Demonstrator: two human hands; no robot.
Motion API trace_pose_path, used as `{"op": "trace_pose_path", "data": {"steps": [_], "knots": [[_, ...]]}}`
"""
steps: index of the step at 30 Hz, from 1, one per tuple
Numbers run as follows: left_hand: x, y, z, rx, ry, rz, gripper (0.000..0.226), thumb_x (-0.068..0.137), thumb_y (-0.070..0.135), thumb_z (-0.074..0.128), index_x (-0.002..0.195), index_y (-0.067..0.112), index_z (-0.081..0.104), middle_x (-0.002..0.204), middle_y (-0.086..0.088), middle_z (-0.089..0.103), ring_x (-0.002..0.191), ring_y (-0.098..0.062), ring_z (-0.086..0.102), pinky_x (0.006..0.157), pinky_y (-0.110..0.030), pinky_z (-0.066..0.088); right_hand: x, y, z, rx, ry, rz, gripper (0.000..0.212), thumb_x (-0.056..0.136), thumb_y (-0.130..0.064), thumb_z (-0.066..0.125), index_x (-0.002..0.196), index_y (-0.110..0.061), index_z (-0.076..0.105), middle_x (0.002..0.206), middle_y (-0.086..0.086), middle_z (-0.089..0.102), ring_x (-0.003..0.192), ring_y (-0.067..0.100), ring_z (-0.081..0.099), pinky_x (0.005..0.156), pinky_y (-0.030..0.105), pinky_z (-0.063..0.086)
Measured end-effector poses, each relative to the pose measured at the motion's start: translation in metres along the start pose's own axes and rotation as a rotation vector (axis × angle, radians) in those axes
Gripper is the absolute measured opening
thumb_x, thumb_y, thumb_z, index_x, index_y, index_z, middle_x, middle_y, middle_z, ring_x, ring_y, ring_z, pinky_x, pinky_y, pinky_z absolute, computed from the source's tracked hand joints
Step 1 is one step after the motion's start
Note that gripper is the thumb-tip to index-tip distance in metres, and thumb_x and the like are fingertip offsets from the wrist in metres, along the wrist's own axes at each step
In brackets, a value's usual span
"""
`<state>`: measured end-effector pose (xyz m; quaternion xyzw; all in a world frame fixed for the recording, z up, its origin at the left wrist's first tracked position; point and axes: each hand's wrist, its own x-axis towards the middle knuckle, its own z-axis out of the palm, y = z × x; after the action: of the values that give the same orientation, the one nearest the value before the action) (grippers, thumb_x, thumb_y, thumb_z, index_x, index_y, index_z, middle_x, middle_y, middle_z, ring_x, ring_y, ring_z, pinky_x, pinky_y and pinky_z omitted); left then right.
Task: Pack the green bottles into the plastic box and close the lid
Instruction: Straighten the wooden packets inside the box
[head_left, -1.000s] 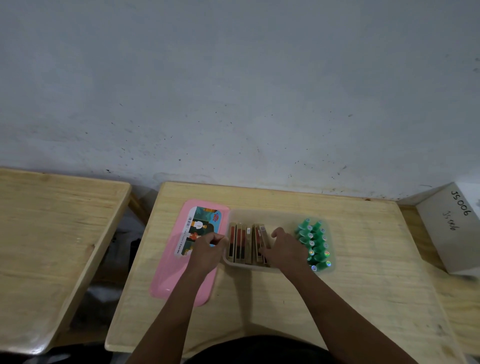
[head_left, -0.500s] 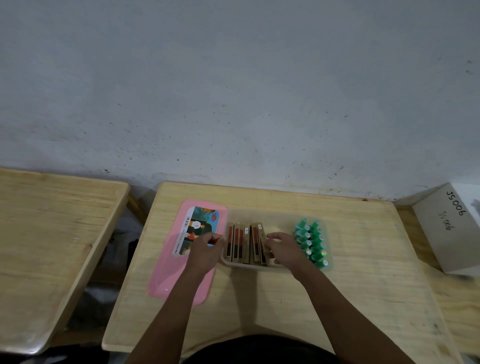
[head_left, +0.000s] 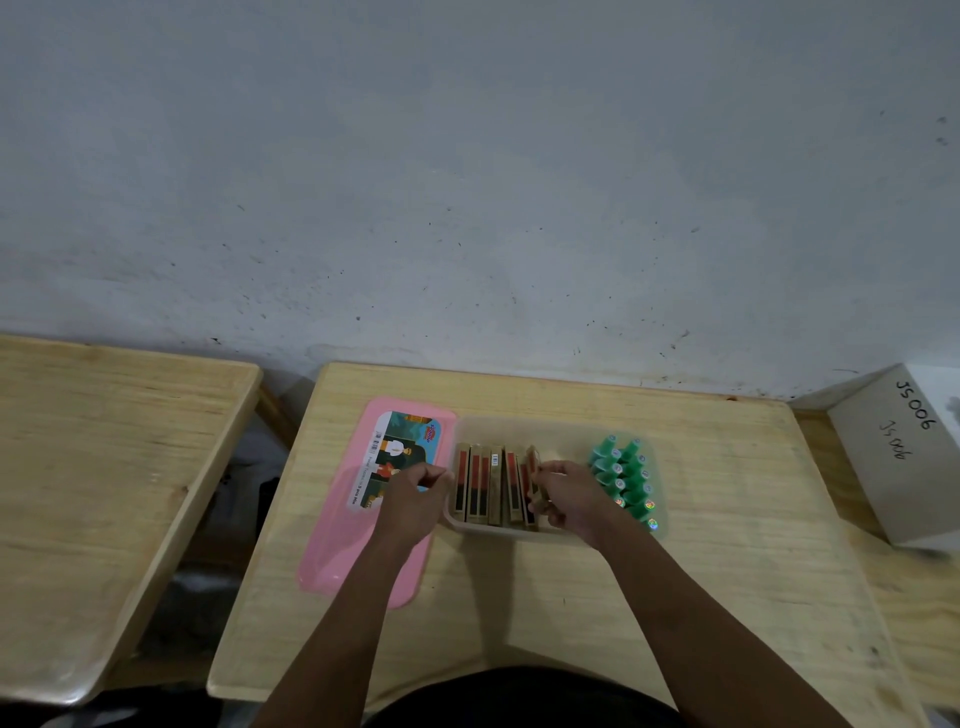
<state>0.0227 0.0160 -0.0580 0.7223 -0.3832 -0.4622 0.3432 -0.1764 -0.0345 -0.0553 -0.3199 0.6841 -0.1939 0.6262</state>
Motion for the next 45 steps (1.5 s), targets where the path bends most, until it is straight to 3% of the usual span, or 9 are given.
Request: {"op": "trace_pose_path", "data": {"steps": [5,8,12,16,21,26,34,38,45], "knots": [[0.0,-0.001,-0.001,0.017,-0.004,0.004,0.012,0.094,0.019,0.056,0.091,0.011,0.065,0.092,-0.004,0.065,0.082,-0.013,0.059,0.065,-0.021,0.047,-0.008,-0.001,0.004,-0.118,0.087,-0.123,0.017,0.095,-0.012,0.049,0.107,-0.009,0.061,0.09,0.014,0.07,0.064,0.016,0.06,0.042,0.018,0.036],[0.0,-0.002,-0.001,0.016,0.0,0.006,0.011,0.093,0.019,0.057,0.088,0.013,0.065,0.089,-0.002,0.065,0.081,-0.013,0.059,0.067,-0.023,0.048,-0.011,0.001,0.013,-0.205,0.126,-0.221,0.018,0.092,-0.014,0.052,0.092,-0.01,0.07,0.093,0.018,0.074,0.08,0.027,0.07,0.066,0.033,0.057],[-0.001,0.0,-0.001,0.006,-0.011,0.003,0.012,0.093,0.018,0.057,0.084,0.016,0.064,0.086,-0.001,0.064,0.08,-0.014,0.059,0.071,-0.026,0.05,-0.012,0.004,0.029,-0.367,0.059,-0.249,0.025,0.09,-0.013,0.053,0.086,0.002,0.072,0.091,0.02,0.072,0.068,0.021,0.06,0.063,0.029,0.046],[-0.002,0.002,-0.001,0.016,-0.005,0.016,0.012,0.093,0.017,0.056,0.086,0.012,0.064,0.086,0.0,0.063,0.079,-0.008,0.056,0.064,-0.018,0.042,-0.005,0.002,0.045,-0.564,0.018,-0.288,0.028,0.091,-0.016,0.054,0.067,-0.007,0.068,0.072,0.008,0.066,0.066,0.018,0.064,0.068,0.031,0.053],[-0.002,0.003,0.0,0.06,0.004,0.027,0.012,0.094,0.017,0.056,0.091,0.009,0.064,0.087,-0.001,0.063,0.077,-0.004,0.055,0.061,-0.014,0.037,0.004,0.001,0.054,-0.775,0.02,-0.355,0.028,0.09,-0.02,0.056,0.076,-0.004,0.073,0.078,0.012,0.072,0.072,0.023,0.069,0.073,0.036,0.058],[-0.002,0.002,-0.001,0.057,-0.009,0.03,0.012,0.094,0.018,0.055,0.092,0.01,0.063,0.087,-0.001,0.063,0.077,-0.005,0.056,0.061,-0.015,0.039,0.008,-0.01,0.042,-0.924,-0.001,-0.398,0.027,0.091,-0.021,0.051,0.083,-0.02,0.076,0.081,-0.004,0.069,0.073,0.015,0.063,0.067,0.029,0.052],[-0.001,0.001,-0.001,0.045,-0.011,0.031,0.01,0.093,0.018,0.057,0.088,0.012,0.064,0.086,0.0,0.063,0.084,-0.01,0.058,0.068,-0.017,0.043,0.025,-0.032,0.034,-1.117,0.016,-0.412,0.044,0.093,-0.029,0.042,0.136,-0.029,0.047,0.136,-0.001,0.056,0.116,0.023,0.056,0.096,0.039,0.046],[-0.001,0.001,-0.002,0.042,-0.007,0.023,0.01,0.093,0.018,0.057,0.089,0.012,0.064,0.088,0.001,0.064,0.085,-0.008,0.058,0.07,-0.02,0.046,0.03,-0.036,0.036,-1.253,-0.067,-0.402,0.039,0.092,-0.025,0.039,0.129,-0.026,0.053,0.129,0.001,0.06,0.112,0.026,0.058,0.092,0.041,0.048],[0.0,0.001,-0.002,0.031,-0.005,0.018,0.009,0.093,0.017,0.057,0.087,0.014,0.063,0.088,0.003,0.063,0.086,-0.005,0.056,0.068,-0.017,0.044,0.03,-0.029,0.026,-1.091,-0.043,-0.411,0.025,0.095,-0.036,0.04,0.115,-0.029,0.054,0.11,-0.002,0.067,0.094,0.021,0.063,0.08,0.035,0.05]]}}
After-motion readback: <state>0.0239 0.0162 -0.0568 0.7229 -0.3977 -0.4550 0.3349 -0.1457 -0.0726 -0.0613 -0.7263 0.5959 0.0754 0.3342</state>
